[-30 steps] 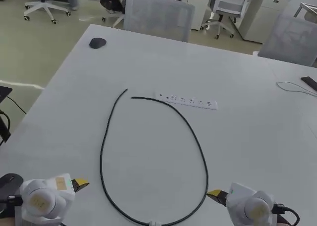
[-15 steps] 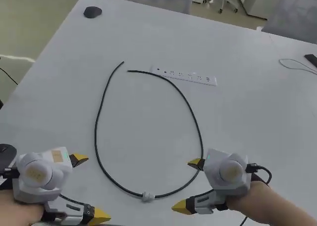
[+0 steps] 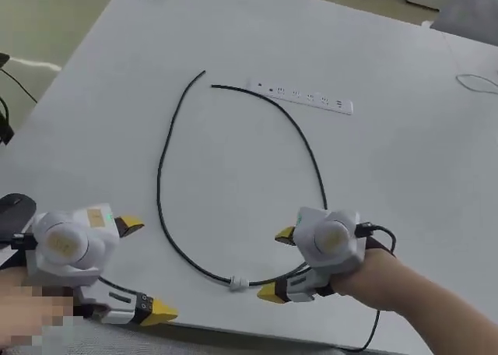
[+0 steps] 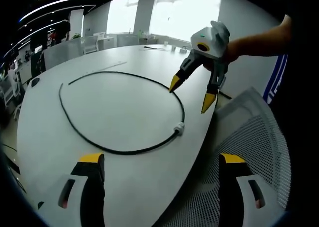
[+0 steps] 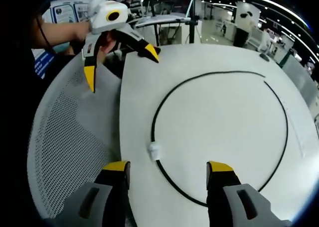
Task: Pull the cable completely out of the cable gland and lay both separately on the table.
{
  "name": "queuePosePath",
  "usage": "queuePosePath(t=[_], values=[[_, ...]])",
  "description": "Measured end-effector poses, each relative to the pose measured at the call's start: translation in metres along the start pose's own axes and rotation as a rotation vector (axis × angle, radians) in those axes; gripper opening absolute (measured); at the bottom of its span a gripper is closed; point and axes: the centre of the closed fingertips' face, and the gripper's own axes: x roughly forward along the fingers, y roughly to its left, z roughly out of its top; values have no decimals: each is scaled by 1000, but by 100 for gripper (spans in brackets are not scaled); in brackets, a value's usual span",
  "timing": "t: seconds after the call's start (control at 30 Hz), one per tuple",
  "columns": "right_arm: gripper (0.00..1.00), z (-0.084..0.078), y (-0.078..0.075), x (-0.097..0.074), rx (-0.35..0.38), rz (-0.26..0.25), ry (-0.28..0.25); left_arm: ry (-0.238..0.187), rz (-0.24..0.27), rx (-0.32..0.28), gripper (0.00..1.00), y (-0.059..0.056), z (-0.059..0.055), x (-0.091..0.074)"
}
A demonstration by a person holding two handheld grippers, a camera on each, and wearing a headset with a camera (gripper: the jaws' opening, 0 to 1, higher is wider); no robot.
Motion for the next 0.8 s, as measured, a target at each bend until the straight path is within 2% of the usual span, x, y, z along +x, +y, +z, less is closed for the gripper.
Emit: queuePosePath(t=[0.23, 0.37, 0.63, 0.8], values=[[52, 2, 8, 11, -35, 36, 33, -8, -3, -8, 95, -2, 3, 2], [48, 1, 12, 18, -56, 50, 48, 5, 4, -8, 95, -1, -2, 3], [36, -5, 9, 35, -61, 66, 70, 17, 4, -11, 94, -1, -4, 2], [33, -10, 13, 44, -69, 90, 88, 13, 18, -22, 95, 2, -4, 0]])
